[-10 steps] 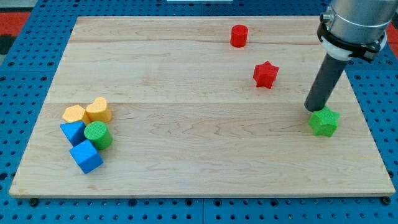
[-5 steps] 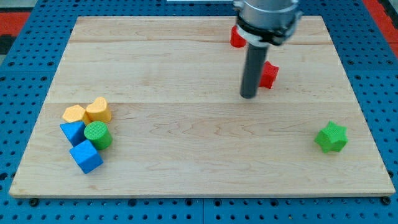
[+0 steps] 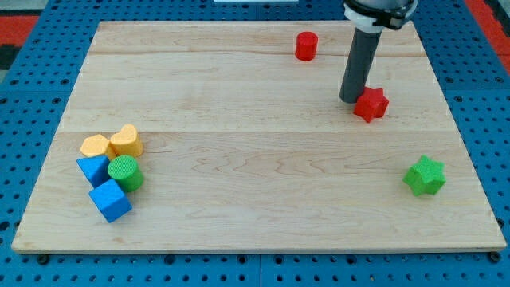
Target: Push the red star towards the green star
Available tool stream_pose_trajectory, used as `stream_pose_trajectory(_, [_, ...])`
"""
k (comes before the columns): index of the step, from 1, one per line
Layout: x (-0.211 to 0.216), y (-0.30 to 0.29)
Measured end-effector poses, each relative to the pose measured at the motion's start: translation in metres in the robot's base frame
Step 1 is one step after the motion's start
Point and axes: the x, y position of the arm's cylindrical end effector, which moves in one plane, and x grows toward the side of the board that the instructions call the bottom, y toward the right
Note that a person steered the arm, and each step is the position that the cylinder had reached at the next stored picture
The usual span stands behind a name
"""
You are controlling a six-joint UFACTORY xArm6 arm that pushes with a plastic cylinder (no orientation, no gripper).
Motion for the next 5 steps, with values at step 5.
stream_pose_trajectory(5, [0.067,0.08])
